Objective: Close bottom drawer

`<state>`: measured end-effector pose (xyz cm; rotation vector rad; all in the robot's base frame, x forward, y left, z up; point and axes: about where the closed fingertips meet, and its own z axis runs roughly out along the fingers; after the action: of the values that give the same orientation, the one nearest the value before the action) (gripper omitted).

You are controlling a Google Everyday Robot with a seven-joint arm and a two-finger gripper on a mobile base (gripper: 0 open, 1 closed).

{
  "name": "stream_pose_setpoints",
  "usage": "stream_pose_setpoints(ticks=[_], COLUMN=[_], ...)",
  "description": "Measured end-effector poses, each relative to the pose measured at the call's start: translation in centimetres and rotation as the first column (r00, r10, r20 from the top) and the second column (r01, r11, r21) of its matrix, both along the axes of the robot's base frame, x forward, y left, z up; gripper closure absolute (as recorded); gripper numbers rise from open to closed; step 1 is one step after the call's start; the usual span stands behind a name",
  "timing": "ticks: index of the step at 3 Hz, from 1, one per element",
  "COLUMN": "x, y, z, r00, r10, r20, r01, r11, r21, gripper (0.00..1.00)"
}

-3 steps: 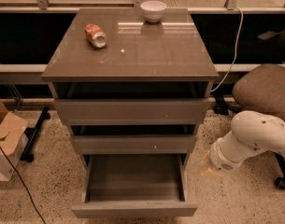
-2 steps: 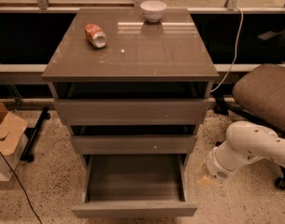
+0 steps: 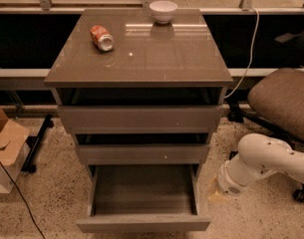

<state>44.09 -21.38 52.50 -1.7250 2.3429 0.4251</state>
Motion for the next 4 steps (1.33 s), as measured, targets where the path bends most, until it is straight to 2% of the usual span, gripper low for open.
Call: stream_pose_setpoints(ticks=[3, 4], x=[-1.9, -2.2], y=[2.9, 3.6], z=[-9.5, -14.0], r00=[0.9957, 0.9899], r10=[0.047, 0.023], r20=[-0.08, -0.14], r01=[-0.044, -0.015], r11=[0.998, 0.998], r21=[0.038, 0.062], gripper=[1.0, 1.0])
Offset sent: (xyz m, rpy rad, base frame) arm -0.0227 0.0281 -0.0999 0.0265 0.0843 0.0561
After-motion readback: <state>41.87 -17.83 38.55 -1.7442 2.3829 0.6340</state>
